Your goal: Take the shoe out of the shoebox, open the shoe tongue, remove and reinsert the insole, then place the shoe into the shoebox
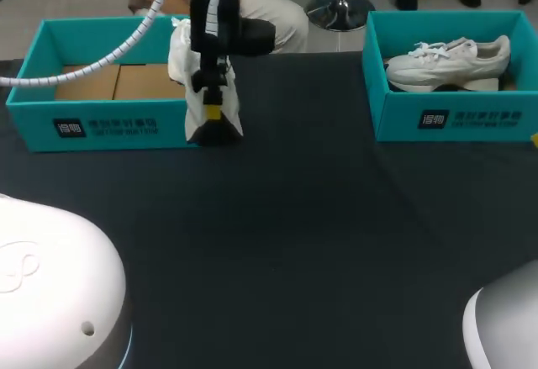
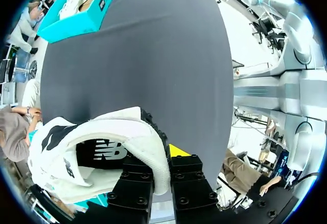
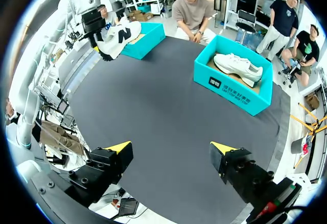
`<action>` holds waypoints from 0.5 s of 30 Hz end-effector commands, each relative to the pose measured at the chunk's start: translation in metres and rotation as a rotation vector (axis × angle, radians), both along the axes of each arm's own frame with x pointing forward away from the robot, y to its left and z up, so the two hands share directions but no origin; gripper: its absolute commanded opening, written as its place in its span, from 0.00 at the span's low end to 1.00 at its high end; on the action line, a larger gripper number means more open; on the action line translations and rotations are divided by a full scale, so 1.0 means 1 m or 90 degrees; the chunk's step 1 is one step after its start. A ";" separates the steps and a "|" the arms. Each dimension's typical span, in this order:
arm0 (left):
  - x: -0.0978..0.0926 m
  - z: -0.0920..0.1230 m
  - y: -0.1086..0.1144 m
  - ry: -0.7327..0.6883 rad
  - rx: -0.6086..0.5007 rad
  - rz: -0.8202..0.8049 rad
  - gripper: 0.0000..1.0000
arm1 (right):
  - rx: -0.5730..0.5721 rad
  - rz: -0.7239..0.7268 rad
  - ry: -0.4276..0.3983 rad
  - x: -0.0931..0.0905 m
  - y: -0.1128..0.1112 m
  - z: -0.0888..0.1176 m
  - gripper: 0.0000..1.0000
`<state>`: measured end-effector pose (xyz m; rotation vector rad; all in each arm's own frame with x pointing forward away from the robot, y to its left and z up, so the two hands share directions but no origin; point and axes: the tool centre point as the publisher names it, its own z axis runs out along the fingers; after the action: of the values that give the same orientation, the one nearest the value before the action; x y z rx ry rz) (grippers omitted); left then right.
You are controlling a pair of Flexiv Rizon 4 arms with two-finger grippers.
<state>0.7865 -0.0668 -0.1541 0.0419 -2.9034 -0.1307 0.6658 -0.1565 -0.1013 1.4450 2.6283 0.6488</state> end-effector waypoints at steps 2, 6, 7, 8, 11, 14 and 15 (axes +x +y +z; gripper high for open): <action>-0.003 0.001 0.074 -0.005 -0.099 0.062 0.00 | -0.001 0.001 0.005 0.003 0.000 0.002 1.00; -0.004 -0.002 0.094 -0.001 -0.107 0.084 0.00 | -0.001 0.001 0.005 0.003 0.000 0.002 1.00; -0.003 -0.002 0.097 0.000 -0.106 0.093 0.00 | -0.001 0.001 0.005 0.003 0.000 0.002 1.00; -0.003 -0.003 0.099 0.003 -0.106 0.104 0.00 | -0.001 0.001 0.005 0.003 0.000 0.002 1.00; -0.004 -0.004 0.097 0.000 -0.105 0.105 0.00 | -0.001 0.001 0.005 0.003 0.000 0.002 1.00; -0.004 -0.004 0.097 0.000 -0.105 0.105 0.00 | -0.001 0.001 0.005 0.003 0.000 0.002 1.00; -0.004 -0.004 0.097 0.000 -0.105 0.105 0.00 | -0.001 0.001 0.005 0.003 0.000 0.002 1.00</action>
<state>0.7873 0.0226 -0.1583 0.2342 -2.8725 0.0007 0.6658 -0.1565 -0.1013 1.4453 2.6282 0.6488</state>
